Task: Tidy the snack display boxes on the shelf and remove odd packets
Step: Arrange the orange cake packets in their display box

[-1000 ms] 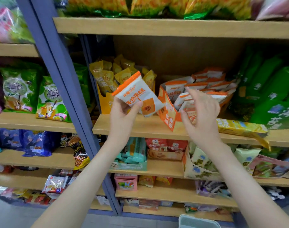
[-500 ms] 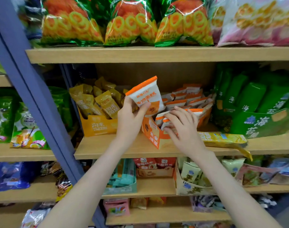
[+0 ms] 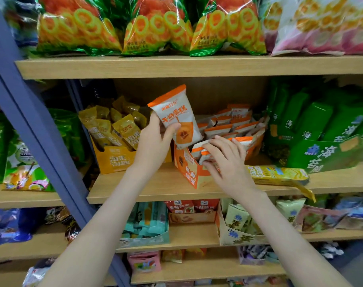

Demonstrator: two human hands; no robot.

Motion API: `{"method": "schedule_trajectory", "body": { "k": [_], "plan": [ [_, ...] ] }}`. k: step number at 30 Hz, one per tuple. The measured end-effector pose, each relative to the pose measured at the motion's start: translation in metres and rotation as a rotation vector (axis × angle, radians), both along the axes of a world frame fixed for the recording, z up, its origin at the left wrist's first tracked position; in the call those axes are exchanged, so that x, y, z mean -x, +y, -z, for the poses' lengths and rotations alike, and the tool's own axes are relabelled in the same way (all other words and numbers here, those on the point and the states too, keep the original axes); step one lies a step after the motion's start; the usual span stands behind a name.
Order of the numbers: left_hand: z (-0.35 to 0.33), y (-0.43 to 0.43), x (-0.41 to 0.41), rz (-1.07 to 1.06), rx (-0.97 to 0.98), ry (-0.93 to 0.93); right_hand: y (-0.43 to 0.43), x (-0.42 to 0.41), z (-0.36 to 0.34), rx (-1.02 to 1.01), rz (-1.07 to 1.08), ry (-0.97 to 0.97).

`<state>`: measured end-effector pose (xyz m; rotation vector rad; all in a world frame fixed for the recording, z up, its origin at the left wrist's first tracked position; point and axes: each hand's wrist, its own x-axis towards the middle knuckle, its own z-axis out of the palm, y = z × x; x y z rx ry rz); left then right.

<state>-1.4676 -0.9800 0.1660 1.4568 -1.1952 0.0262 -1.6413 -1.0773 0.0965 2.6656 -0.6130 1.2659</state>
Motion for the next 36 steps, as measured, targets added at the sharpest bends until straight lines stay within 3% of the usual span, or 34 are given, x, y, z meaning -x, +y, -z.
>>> {"method": "schedule_trajectory", "body": {
  "k": [10,16,22,24,28,32,36],
  "plan": [
    [0.0,-0.011,-0.001,-0.088,0.056,-0.129,-0.001,-0.001,0.002,0.005,0.008,-0.011],
    [0.015,-0.006,0.017,0.152,0.091,-0.263,-0.001,-0.002,0.004,0.011,-0.003,-0.029],
    [0.011,-0.008,0.022,0.194,0.169,0.234,0.0,-0.001,0.004,-0.002,-0.005,-0.03],
    [0.012,-0.012,0.021,0.163,0.131,0.296,0.0,-0.001,0.004,-0.009,0.003,-0.017],
    [0.016,-0.014,0.018,0.024,-0.012,0.157,-0.002,-0.001,0.005,0.009,0.014,0.0],
    [0.021,-0.018,0.021,-0.061,-0.138,-0.207,-0.002,0.001,0.002,0.01,0.024,0.015],
    [0.025,-0.024,0.019,-0.042,-0.396,-0.4,-0.002,0.003,0.003,0.013,0.033,0.013]
  ]
}}
